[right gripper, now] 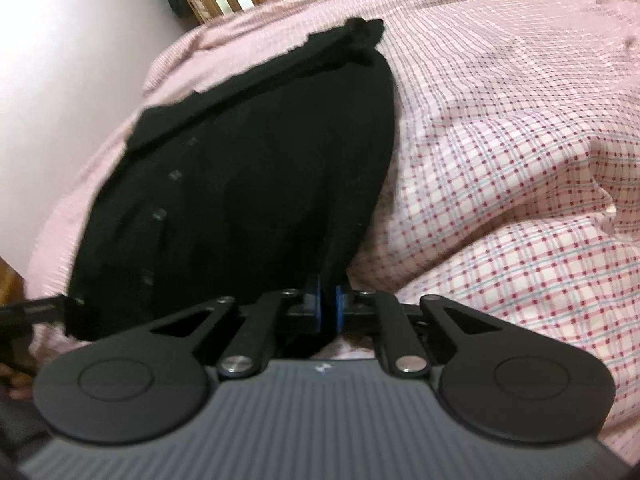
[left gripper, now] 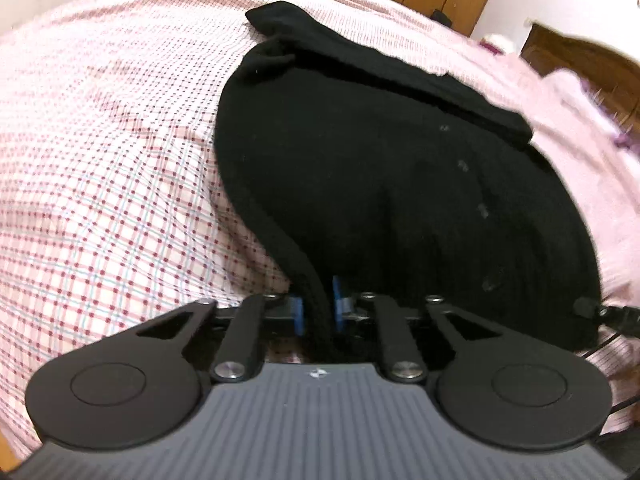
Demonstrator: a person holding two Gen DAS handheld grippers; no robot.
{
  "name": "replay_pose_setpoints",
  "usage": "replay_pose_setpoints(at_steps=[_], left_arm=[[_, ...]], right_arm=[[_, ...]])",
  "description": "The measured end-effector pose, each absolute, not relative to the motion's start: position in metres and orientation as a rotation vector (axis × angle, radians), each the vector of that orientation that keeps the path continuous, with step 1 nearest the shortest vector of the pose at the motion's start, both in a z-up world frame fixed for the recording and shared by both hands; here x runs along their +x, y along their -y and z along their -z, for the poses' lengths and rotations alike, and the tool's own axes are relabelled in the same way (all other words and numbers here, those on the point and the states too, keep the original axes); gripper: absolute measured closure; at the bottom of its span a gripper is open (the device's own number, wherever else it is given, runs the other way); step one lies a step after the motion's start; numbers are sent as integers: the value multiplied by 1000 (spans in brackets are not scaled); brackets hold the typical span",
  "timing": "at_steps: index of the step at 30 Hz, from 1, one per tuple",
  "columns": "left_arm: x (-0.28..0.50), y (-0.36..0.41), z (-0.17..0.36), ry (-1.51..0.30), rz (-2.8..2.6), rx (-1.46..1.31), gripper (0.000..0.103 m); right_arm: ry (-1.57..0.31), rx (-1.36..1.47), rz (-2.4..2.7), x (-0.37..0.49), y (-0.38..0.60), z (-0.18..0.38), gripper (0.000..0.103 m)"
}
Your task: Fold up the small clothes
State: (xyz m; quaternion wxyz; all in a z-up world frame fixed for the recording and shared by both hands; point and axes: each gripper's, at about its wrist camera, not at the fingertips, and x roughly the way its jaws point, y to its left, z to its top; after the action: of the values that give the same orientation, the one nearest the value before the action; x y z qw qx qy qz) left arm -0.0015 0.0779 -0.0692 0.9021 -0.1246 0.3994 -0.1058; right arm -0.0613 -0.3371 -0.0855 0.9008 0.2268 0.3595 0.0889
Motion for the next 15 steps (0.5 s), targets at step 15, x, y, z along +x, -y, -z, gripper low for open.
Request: replay_pose_setpoints(at_steps=[15], left_arm=[[13, -131, 21, -679, 344, -619, 95]], right_arm=[[-529, 847, -324, -53, 366, 53, 95]])
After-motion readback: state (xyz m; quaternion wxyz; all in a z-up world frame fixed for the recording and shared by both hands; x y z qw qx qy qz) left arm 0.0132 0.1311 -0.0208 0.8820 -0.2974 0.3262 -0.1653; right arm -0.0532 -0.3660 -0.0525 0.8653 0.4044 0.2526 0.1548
